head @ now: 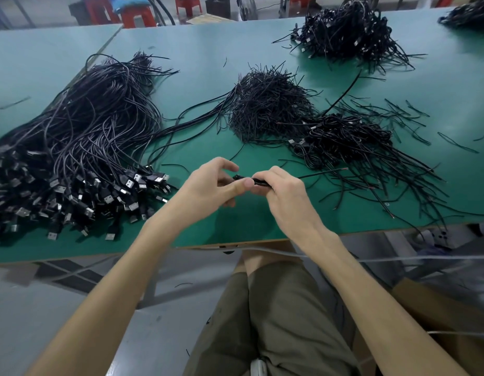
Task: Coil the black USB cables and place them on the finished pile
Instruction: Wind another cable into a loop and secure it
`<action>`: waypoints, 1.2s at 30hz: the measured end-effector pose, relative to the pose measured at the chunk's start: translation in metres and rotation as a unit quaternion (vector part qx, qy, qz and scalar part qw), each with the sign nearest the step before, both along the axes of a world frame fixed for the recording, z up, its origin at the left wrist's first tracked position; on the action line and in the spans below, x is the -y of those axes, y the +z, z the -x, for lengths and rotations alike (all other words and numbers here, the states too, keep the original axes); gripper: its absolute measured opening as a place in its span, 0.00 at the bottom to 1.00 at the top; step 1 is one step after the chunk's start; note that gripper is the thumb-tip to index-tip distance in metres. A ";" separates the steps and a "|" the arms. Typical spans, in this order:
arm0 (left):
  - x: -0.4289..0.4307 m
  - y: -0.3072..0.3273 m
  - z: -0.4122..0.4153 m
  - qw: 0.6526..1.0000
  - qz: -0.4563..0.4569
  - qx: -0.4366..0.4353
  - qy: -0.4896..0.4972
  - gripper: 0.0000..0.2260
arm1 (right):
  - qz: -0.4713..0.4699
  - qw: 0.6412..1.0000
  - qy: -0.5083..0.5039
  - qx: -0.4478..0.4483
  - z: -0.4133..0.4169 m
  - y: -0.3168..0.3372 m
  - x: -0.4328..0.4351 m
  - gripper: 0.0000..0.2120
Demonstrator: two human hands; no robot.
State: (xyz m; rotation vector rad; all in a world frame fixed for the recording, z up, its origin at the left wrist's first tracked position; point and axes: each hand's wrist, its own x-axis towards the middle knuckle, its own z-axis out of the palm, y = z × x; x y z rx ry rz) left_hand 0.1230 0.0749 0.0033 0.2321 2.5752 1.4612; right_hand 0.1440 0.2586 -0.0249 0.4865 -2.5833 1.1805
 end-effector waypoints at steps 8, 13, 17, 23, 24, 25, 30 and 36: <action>0.001 0.011 0.005 0.961 0.249 -0.031 -0.113 0.19 | -0.005 0.999 0.034 0.021 -0.003 0.000 0.003 0.08; 0.004 0.005 0.001 0.954 0.271 -0.037 -0.119 0.20 | -0.006 0.998 0.057 0.030 -0.004 -0.002 0.005 0.06; 0.006 -0.001 0.002 0.951 0.282 -0.080 -0.095 0.19 | -0.018 0.996 0.066 0.048 -0.001 0.000 0.007 0.12; 0.005 0.001 0.001 0.961 0.237 -0.099 -0.104 0.18 | -0.162 0.986 0.036 0.007 -0.001 -0.003 0.004 0.10; 0.006 0.003 0.001 0.962 0.230 -0.093 -0.114 0.18 | -0.173 0.984 0.039 -0.010 -0.001 -0.002 0.004 0.09; 0.006 0.005 0.002 0.963 0.224 -0.082 -0.127 0.18 | -0.184 0.981 0.045 -0.028 0.000 0.000 0.004 0.09; 0.007 0.010 0.002 0.976 0.092 0.088 -0.179 0.20 | -0.191 0.977 0.058 -0.079 0.000 0.003 0.003 0.03; -0.008 -0.003 0.001 0.991 0.091 -0.031 -0.094 0.19 | -0.120 0.990 0.024 -0.075 0.009 0.005 0.005 0.16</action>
